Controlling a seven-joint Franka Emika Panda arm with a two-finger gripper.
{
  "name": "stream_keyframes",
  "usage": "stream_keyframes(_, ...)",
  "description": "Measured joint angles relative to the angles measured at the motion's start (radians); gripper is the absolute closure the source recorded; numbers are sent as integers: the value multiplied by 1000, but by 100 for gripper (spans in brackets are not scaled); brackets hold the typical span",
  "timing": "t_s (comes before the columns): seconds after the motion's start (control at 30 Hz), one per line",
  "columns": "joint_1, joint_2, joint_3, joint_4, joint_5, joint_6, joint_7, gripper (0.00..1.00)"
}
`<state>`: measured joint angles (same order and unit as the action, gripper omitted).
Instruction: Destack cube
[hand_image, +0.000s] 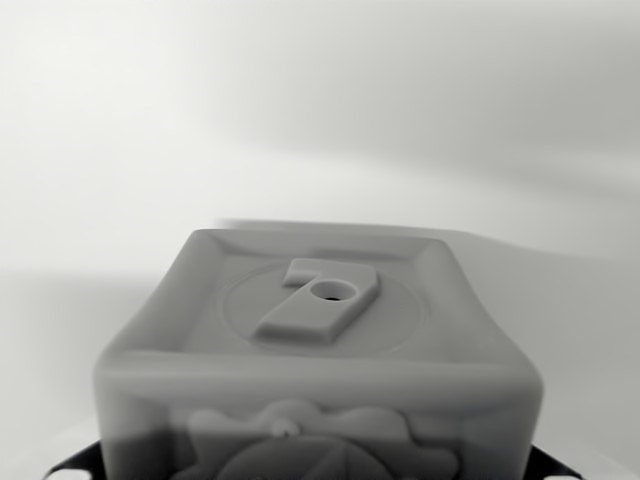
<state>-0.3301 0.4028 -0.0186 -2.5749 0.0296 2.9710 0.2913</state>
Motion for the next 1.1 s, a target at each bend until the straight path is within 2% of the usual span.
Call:
stream_keyframes(0.2, -1, 13, 1, 5, 0, 9, 0, 100)
stream_keyframes(0.23, -1, 13, 1, 5, 0, 10, 0, 0)
stream_keyframes(1.1, -1, 13, 1, 5, 0, 11, 0, 0)
